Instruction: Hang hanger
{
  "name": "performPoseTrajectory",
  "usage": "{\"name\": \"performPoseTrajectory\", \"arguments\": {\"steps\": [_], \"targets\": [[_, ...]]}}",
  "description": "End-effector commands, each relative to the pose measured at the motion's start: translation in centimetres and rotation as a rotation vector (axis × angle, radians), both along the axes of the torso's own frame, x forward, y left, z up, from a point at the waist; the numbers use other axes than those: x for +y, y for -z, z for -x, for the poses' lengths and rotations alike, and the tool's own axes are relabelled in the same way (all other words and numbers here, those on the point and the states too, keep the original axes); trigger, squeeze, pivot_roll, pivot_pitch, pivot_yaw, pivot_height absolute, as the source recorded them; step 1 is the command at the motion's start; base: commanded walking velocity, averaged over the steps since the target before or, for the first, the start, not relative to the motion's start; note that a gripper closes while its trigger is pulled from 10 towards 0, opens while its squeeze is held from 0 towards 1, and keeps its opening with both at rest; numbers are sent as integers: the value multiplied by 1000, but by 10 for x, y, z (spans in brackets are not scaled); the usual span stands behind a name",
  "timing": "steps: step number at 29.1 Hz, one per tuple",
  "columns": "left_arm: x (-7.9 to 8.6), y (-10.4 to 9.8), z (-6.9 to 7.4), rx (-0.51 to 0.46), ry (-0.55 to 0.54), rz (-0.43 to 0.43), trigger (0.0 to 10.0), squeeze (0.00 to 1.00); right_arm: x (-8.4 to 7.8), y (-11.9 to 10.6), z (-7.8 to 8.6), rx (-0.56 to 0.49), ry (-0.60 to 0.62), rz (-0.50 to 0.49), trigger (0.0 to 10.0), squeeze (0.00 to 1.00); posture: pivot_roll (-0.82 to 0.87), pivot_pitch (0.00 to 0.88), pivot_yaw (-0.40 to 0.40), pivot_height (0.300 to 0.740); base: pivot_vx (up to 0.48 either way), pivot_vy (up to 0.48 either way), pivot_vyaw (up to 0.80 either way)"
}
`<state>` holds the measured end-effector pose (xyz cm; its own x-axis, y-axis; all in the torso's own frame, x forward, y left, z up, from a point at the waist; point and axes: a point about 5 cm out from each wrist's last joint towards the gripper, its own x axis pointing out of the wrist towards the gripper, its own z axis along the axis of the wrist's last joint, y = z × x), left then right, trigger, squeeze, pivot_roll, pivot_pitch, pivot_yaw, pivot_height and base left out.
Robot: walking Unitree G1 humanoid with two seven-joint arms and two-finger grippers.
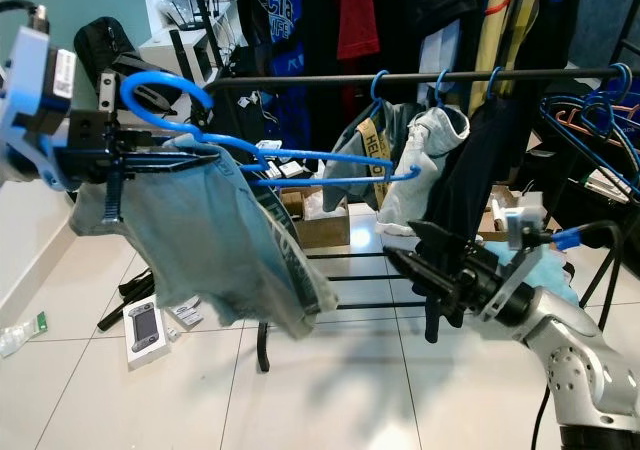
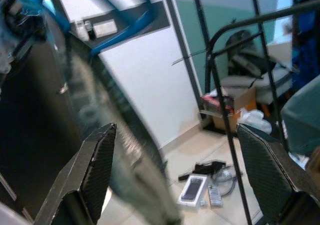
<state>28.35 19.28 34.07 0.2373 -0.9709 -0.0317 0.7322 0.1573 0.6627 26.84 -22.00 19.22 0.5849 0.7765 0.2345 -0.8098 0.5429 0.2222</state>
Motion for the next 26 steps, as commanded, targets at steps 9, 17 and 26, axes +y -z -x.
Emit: {"name": "performPoseTrajectory", "arguments": {"steps": [9,17,26], "targets": [[-30,-13,6,-56,144,86,431,0,45,11,-17,2,-37,202,10000,0,-73,0,72,740,0,0,0],[-36,-12,6,-54,172,96,431,0,65,7,-22,-15,-104,158,10000,0,-68,0,72,740,0,0,0],[-42,-23,10,-80,199,162,0,0,72,28,-35,56,0,307,10000,0,-68,0,72,740,0,0,0]]}}
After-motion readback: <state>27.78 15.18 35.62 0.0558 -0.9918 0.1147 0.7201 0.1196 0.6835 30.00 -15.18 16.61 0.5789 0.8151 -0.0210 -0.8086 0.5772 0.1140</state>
